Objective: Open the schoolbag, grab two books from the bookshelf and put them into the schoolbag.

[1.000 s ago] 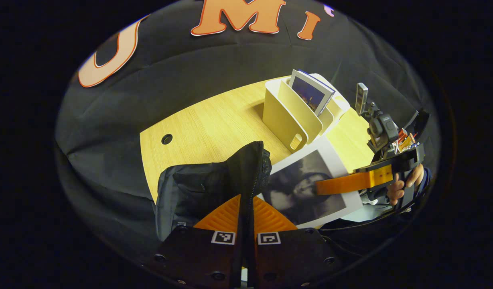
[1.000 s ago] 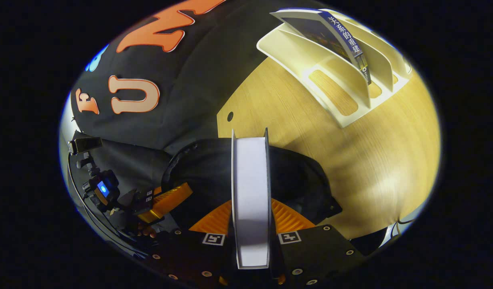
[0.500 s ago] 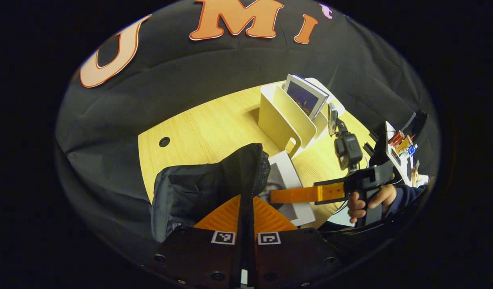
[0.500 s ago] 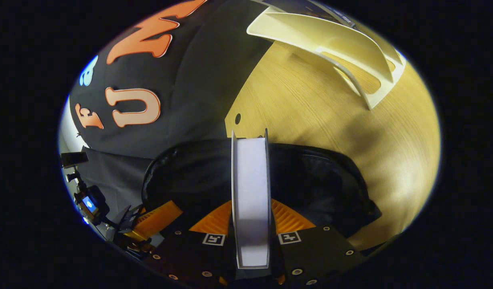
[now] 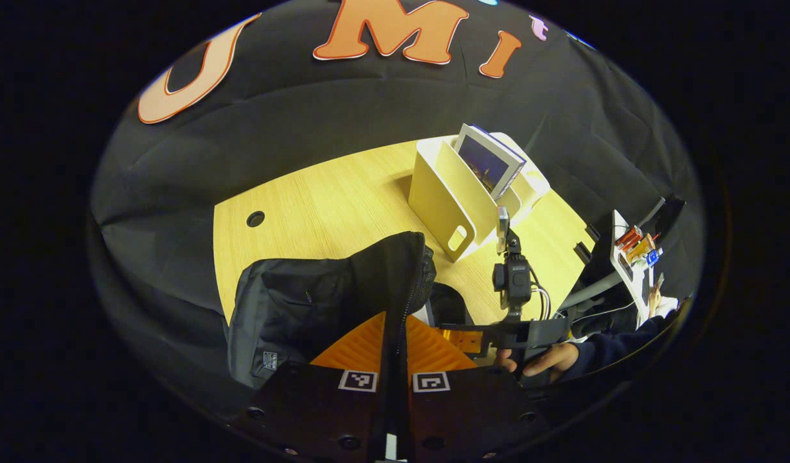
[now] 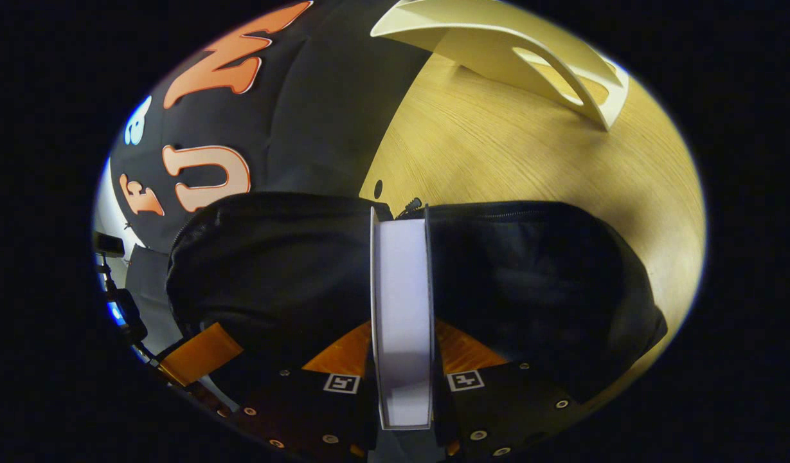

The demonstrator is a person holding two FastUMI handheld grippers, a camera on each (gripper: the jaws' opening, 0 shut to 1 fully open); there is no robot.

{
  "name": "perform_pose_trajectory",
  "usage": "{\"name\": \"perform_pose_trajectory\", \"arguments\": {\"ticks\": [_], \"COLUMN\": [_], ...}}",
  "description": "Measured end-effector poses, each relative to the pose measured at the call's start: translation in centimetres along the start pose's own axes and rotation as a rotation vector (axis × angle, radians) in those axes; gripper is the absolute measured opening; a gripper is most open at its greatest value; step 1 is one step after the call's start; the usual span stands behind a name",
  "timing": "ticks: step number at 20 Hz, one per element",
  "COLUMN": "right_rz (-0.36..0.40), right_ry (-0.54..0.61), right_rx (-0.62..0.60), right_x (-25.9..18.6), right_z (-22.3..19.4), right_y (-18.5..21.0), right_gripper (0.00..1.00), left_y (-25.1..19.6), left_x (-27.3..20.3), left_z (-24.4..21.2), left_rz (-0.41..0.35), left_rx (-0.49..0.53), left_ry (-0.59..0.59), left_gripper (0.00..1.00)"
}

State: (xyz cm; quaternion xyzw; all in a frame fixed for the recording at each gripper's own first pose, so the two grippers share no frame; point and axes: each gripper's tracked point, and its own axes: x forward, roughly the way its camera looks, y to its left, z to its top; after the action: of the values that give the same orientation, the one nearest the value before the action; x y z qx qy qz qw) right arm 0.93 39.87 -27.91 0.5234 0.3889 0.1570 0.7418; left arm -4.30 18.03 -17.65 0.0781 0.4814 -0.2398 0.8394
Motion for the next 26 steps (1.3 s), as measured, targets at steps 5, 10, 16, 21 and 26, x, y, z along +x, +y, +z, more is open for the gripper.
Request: {"name": "perform_pose_trajectory", "arguments": {"ticks": [5,10,16,21,26], "right_rz": [-0.087,-0.167,-0.247,-0.34,-0.442], "right_ry": [0.09,0.192,0.241,0.265,0.255], "right_rx": [-0.02,-0.1,-0.206,-0.32,-0.42], "right_x": [0.7,-1.3,-5.4,-10.6,-15.2], "right_z": [-2.0,-2.9,-1.8,0.7,4.9], "right_y": [-2.1,-3.2,-4.6,-5.9,-7.1], "right_gripper": [0.48,0.7,0.95,0.98,0.99], "left_y": [-0.2,0.0,-0.5,-1.1,-1.5], "left_x": [0.4,0.5,0.7,1.4,2.0], "left_z": [-0.3,-0.4,-0.9,-1.5,-1.8], "left_rz": [0.019,0.048,0.084,0.086,0.088], "left_rx": [-0.02,-0.042,-0.058,-0.077,-0.079], "left_ry": [0.004,0.004,0.021,0.033,0.046], "left_gripper": [0.06,0.06,0.06,0.06,0.06]}}
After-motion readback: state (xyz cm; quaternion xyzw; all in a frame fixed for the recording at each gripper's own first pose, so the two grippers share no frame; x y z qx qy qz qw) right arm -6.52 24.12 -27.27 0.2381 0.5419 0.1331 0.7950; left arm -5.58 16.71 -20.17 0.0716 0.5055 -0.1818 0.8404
